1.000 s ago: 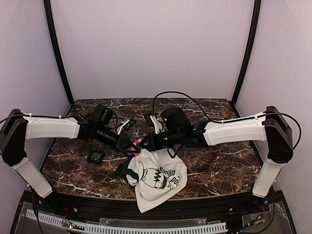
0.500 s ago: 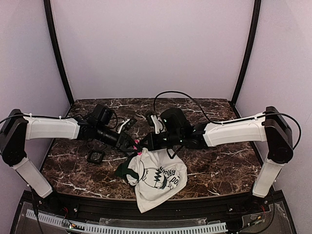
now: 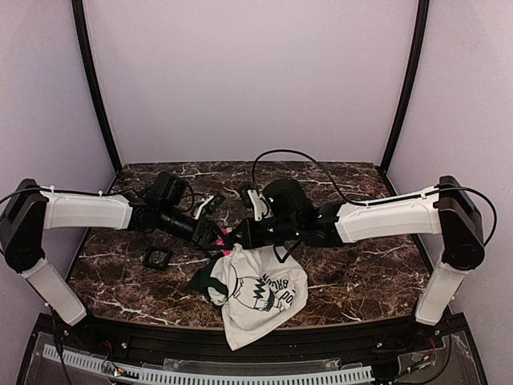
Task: Remove the brooch from the garment
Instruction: Open the brooch on the crumpled clothing.
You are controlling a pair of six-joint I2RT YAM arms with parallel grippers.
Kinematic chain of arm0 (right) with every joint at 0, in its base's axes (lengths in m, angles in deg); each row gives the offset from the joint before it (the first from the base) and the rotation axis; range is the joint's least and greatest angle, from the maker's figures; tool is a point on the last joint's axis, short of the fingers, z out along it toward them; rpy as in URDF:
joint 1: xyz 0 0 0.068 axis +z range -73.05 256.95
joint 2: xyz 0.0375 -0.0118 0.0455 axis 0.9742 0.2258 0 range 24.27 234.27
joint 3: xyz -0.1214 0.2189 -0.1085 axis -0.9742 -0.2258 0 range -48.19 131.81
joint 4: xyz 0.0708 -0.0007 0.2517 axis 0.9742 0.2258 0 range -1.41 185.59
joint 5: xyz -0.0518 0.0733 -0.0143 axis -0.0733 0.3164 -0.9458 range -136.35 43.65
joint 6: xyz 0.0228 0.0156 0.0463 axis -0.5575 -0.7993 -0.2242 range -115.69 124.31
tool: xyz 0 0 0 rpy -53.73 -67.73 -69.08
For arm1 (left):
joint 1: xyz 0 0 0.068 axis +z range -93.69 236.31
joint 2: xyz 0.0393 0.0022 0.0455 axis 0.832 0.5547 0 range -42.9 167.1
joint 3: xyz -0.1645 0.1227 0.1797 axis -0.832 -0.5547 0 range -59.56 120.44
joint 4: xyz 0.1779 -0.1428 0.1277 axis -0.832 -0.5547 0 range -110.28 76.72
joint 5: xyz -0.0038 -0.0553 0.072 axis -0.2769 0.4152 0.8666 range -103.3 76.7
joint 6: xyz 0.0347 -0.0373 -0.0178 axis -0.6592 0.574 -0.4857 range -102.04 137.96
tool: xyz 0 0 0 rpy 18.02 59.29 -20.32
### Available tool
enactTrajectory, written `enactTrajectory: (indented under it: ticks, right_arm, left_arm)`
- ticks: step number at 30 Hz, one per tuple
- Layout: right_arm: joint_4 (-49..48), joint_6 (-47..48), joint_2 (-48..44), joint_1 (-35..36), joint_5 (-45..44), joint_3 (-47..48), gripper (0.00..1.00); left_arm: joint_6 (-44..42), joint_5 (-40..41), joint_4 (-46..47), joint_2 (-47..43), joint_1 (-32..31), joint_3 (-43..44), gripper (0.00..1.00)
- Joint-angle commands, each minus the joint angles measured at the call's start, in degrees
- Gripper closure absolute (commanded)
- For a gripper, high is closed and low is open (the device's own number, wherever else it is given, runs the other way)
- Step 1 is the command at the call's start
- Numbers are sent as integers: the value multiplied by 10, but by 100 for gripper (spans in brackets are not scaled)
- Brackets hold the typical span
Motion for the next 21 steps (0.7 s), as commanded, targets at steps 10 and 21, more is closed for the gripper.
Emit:
enactTrajectory:
  ticks: [10,21]
  right_arm:
    - [-5,-6,-21,11,-6,-9,100]
    - [13,14,-81,11,-14,-28,57]
  left_arm:
    - [10,9,16,13,-3,-5,87]
    - [-7,-6,22,1,-3,-8,99]
